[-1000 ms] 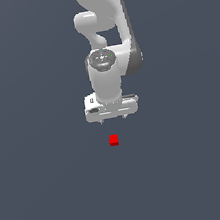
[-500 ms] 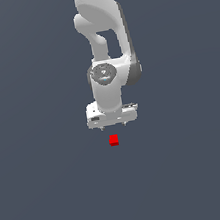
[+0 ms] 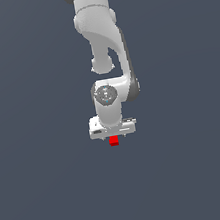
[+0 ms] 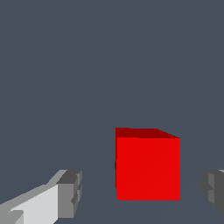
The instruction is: Pick up the red cube and move it to a goal position.
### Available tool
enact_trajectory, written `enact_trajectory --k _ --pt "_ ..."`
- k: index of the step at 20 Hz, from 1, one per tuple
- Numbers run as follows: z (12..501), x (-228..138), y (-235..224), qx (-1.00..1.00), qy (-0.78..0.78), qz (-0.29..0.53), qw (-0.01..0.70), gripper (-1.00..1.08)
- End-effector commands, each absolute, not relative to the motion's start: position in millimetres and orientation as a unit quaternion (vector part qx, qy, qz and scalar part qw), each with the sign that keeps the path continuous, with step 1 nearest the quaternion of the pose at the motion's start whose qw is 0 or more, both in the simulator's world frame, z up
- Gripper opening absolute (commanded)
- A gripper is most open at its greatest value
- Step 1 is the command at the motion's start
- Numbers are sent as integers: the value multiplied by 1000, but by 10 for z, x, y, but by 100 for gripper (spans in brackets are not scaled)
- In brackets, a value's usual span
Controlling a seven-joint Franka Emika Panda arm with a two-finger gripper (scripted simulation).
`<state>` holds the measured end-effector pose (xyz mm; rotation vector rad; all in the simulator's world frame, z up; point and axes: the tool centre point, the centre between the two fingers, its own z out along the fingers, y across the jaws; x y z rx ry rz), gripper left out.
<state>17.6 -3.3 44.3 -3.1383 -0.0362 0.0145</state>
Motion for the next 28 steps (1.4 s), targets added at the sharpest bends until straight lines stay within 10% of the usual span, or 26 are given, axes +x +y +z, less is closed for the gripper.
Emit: enact_trajectory --k 1,11,12,28 --pt "329 218 -45 -1000 -10 2 1 100" --pt "199 275 -59 -1000 -8 0 0 100" --pt "199 275 -59 -1000 -8 0 0 -100" --pt "293 258 -95 -1000 -8 0 0 -100"
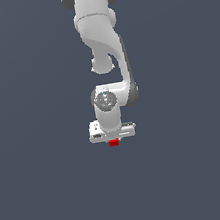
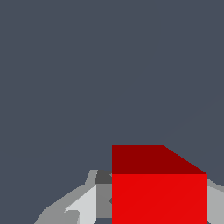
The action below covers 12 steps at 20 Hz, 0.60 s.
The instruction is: Pick up the red cube and move it to a goal position.
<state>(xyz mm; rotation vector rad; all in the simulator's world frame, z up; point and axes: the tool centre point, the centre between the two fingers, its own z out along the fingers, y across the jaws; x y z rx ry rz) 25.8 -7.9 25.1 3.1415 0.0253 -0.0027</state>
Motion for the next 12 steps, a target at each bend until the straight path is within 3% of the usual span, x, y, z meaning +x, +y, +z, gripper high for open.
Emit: enact_trajectory --k 1,12 --pt "327 253 -107 1000 8 0 0 -100" --pt "1086 136 -396 1000 8 0 0 -100"
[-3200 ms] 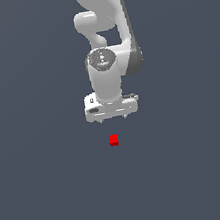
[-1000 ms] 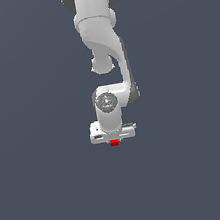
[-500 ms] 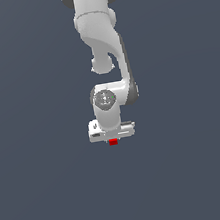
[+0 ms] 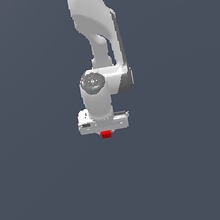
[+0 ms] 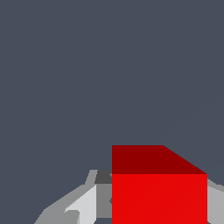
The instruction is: Pick up the red cube and move it to a goal position.
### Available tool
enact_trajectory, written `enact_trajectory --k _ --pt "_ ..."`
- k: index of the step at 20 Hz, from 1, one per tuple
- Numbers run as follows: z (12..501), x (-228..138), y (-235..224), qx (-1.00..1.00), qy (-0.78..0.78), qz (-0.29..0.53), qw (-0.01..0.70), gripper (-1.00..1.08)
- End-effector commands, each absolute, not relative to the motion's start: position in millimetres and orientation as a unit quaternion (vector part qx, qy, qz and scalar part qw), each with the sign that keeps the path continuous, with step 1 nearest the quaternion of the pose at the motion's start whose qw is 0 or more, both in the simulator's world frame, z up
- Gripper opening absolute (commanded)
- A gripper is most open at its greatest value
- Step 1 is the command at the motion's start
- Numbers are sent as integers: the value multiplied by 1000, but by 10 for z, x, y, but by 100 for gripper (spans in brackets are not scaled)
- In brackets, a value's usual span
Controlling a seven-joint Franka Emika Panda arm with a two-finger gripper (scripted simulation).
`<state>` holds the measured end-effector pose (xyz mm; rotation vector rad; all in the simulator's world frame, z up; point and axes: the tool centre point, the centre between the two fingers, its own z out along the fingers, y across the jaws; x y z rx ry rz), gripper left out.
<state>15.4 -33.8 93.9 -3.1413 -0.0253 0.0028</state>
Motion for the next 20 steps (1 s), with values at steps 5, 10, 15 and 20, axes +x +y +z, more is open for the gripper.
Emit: enact_trajectory --k 5,10,15,20 --pt "1527 77 -561 -1000 -8 0 0 -100" --pt "1851 44 -683 -1000 -8 0 0 -100" --pt "2014 32 -745 -1000 -8 0 0 -100" --pt "2018 44 -750 -1000 -8 0 0 -100"
